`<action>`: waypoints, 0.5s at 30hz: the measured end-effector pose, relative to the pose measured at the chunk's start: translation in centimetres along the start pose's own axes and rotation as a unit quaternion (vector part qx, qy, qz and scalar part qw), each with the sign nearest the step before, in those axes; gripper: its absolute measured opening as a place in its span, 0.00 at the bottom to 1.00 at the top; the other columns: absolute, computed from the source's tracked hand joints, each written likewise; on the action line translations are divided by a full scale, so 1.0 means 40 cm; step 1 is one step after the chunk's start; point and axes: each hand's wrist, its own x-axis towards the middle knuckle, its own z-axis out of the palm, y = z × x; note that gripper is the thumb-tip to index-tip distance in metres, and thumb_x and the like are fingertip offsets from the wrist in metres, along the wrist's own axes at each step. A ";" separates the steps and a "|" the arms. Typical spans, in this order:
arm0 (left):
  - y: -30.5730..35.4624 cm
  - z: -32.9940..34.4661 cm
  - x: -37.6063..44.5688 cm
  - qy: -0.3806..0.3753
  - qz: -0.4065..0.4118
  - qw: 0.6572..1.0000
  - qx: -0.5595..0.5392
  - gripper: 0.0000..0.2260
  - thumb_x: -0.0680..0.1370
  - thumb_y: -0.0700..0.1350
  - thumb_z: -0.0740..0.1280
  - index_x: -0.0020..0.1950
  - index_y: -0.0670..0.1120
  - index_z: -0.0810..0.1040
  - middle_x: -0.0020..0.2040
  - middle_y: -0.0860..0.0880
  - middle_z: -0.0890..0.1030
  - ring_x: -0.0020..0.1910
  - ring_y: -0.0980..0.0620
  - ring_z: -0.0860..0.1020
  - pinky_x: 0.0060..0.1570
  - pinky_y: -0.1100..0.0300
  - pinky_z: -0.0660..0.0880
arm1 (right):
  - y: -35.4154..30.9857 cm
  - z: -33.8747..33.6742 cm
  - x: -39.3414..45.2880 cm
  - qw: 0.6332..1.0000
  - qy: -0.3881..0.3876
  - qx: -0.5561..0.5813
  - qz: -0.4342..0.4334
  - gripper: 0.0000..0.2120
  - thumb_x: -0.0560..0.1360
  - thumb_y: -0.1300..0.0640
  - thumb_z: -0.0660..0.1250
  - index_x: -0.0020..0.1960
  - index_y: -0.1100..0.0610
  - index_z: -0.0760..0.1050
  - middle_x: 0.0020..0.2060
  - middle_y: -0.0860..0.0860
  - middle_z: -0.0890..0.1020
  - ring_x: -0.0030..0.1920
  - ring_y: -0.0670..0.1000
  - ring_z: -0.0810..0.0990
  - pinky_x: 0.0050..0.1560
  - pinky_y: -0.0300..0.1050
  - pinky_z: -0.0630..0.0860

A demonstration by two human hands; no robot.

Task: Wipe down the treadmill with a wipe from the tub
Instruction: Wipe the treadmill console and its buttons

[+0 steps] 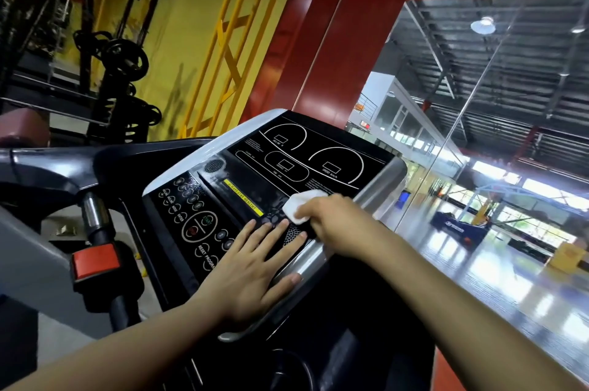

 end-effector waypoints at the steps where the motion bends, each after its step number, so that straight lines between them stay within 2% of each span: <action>1: 0.000 -0.002 -0.003 0.004 -0.001 1.000 0.009 0.28 0.84 0.67 0.40 0.83 0.60 0.48 0.83 0.45 0.56 0.82 0.43 0.56 0.78 0.44 0.43 | -0.016 0.007 -0.011 1.000 -0.005 -0.021 -0.022 0.25 0.77 0.62 0.64 0.70 0.44 0.75 0.65 0.54 0.79 0.63 0.58 0.78 0.61 0.46 0.73; 2: 0.000 -0.002 -0.010 0.007 -0.001 1.000 0.020 0.28 0.84 0.66 0.43 0.83 0.59 0.52 0.82 0.44 0.60 0.81 0.42 0.59 0.77 0.43 0.46 | -0.010 0.004 -0.009 0.999 -0.005 -0.036 -0.020 0.24 0.78 0.62 0.64 0.70 0.43 0.75 0.66 0.55 0.78 0.63 0.59 0.78 0.61 0.46 0.73; 4: -0.006 0.002 -0.038 0.018 0.010 0.999 0.044 0.27 0.85 0.64 0.47 0.83 0.56 0.57 0.80 0.44 0.65 0.79 0.41 0.63 0.76 0.42 0.51 | 0.055 -0.008 0.038 0.998 0.017 -0.032 0.042 0.24 0.79 0.63 0.61 0.70 0.43 0.75 0.69 0.56 0.77 0.64 0.59 0.78 0.62 0.46 0.73; 6: -0.014 0.012 -0.084 0.018 0.026 0.998 0.047 0.27 0.85 0.63 0.50 0.83 0.55 0.58 0.81 0.45 0.63 0.80 0.42 0.61 0.75 0.43 0.54 | 0.127 -0.022 0.092 0.992 0.046 -0.020 0.117 0.26 0.77 0.68 0.61 0.69 0.46 0.76 0.68 0.57 0.78 0.61 0.59 0.80 0.63 0.47 0.75; 8: -0.026 0.022 -0.128 0.010 0.030 0.999 0.036 0.28 0.84 0.63 0.51 0.83 0.56 0.54 0.83 0.46 0.58 0.81 0.43 0.58 0.76 0.44 0.54 | 0.116 -0.011 0.119 0.990 0.064 -0.004 0.126 0.25 0.75 0.68 0.62 0.66 0.48 0.79 0.63 0.56 0.80 0.59 0.59 0.81 0.61 0.49 0.77; 10: -0.031 0.030 -0.154 0.000 0.022 1.000 0.018 0.29 0.84 0.64 0.50 0.84 0.57 0.50 0.83 0.47 0.55 0.82 0.44 0.55 0.76 0.46 0.52 | 0.026 0.024 0.117 0.996 0.040 0.023 0.081 0.20 0.77 0.64 0.61 0.64 0.49 0.79 0.60 0.55 0.80 0.59 0.59 0.80 0.59 0.47 0.77; 12: -0.026 0.039 -0.163 -0.005 0.014 1.000 0.001 0.29 0.85 0.64 0.50 0.84 0.57 0.48 0.84 0.47 0.53 0.82 0.45 0.53 0.76 0.46 0.51 | -0.076 0.075 0.084 0.999 -0.015 0.034 0.003 0.21 0.78 0.63 0.60 0.65 0.46 0.78 0.57 0.55 0.79 0.58 0.60 0.79 0.53 0.44 0.73; 13: -0.023 0.043 -0.164 -0.003 0.011 1.000 -0.006 0.29 0.85 0.64 0.49 0.84 0.57 0.48 0.84 0.48 0.52 0.83 0.45 0.51 0.77 0.46 0.50 | -0.116 0.089 0.064 0.998 -0.033 0.039 -0.035 0.23 0.78 0.64 0.59 0.65 0.44 0.78 0.57 0.56 0.79 0.57 0.60 0.79 0.51 0.44 0.72; 15: -0.019 0.047 -0.166 0.000 0.006 1.000 -0.016 0.29 0.85 0.64 0.49 0.84 0.58 0.46 0.84 0.49 0.50 0.83 0.47 0.48 0.77 0.46 0.49 | -0.119 0.099 0.074 0.997 -0.031 0.026 -0.068 0.24 0.78 0.63 0.59 0.66 0.41 0.77 0.61 0.55 0.80 0.59 0.60 0.80 0.54 0.44 0.73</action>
